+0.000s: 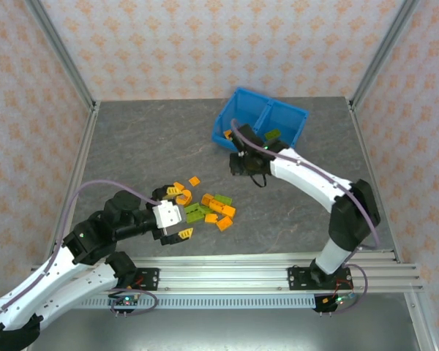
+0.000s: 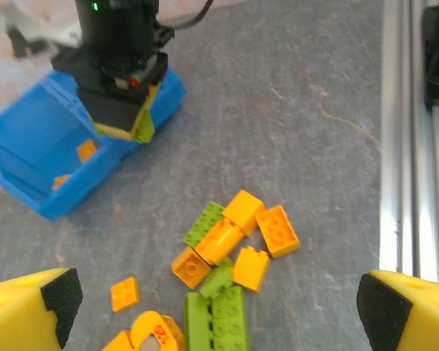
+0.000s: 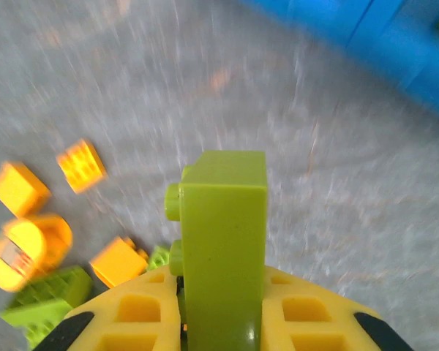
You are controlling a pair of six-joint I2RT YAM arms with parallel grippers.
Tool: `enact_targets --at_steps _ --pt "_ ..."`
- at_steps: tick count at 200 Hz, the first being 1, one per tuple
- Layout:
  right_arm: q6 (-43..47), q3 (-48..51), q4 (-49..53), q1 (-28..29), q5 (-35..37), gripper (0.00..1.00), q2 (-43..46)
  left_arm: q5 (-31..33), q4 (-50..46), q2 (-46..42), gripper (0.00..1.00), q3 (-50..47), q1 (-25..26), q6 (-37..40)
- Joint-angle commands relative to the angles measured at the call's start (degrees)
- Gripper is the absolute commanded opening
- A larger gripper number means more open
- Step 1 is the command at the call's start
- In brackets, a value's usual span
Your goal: Sort the legos into containers by color
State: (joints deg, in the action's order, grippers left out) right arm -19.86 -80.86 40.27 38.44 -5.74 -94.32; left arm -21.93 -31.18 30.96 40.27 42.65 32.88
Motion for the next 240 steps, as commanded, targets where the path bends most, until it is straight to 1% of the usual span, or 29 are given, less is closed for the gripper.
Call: enact_targets --at_steps 1,11,26,40,55,75,106,118,128,142,158,172,192,202,218,232,240 --pt "-1.0 -4.5 3.4 -4.8 9.4 0.21 1.2 4.0 7.5 -1.2 1.00 -0.6 0.1 -0.8" --pt "-1.4 -6.5 3.1 -8.1 10.0 0.21 0.3 4.6 8.5 -1.6 1.00 -1.3 0.1 -1.0" --pt "-2.3 -9.7 2.2 -13.8 8.6 0.21 -2.5 5.5 9.4 -2.2 1.00 -2.6 0.1 -1.3" --pt "-2.4 -14.0 2.6 -18.0 8.2 0.21 -7.3 6.0 9.4 -2.8 1.00 -3.7 0.1 -1.3" --pt "-2.5 -21.4 5.7 -21.3 8.8 0.21 -14.2 6.2 7.7 -2.8 1.00 -3.8 0.1 -1.5" --pt "-3.0 -31.1 10.2 -23.2 10.7 0.20 -23.6 6.7 6.1 -2.9 1.00 -3.7 0.0 -2.3" --pt "-4.7 -44.4 17.2 -23.9 14.3 0.21 -36.2 7.8 6.1 -4.2 1.00 -4.8 0.1 -2.6" --pt "-5.9 -47.7 19.4 -24.2 14.3 0.21 -39.3 8.3 5.8 -4.5 1.00 -4.9 0.1 -2.3" --pt "-6.6 -48.6 19.9 -24.3 13.6 0.25 -40.4 8.6 5.6 -4.6 1.00 -4.9 0.1 -2.0" --pt "-7.3 -48.0 19.3 -24.3 11.9 0.32 -40.1 8.9 5.5 -4.5 1.00 -5.2 0.0 -1.6" --pt "-7.6 -47.0 18.5 -24.3 10.6 0.44 -38.8 8.9 5.8 -4.2 1.00 -5.3 0.1 -1.4" --pt "-7.2 -46.9 18.4 -24.3 10.1 0.45 -37.2 9.0 5.9 -3.9 1.00 -5.3 0.1 -1.5" --pt "-6.8 -46.2 18.5 -24.2 8.6 0.44 -33.8 10.3 6.9 -3.2 1.00 -5.3 0.1 -2.6" --pt "-6.9 -44.4 17.8 -24.1 7.3 0.44 -30.9 13.1 9.2 -2.3 1.00 -5.5 0.1 -6.0" --pt "-7.2 -38.1 14.6 -23.4 4.3 0.44 -23.7 20.5 12.2 0.7 1.00 -4.2 0.1 -15.4" --pt "-6.9 -30.2 10.3 -22.1 0.8 0.45 -15.9 26.1 11.0 5.1 1.00 -1.1 0.0 -23.7" --pt "-6.4 -25.3 7.4 -21.1 -1.6 0.46 -11.1 28.3 9.1 8.2 1.00 1.0 -0.2 -27.5"
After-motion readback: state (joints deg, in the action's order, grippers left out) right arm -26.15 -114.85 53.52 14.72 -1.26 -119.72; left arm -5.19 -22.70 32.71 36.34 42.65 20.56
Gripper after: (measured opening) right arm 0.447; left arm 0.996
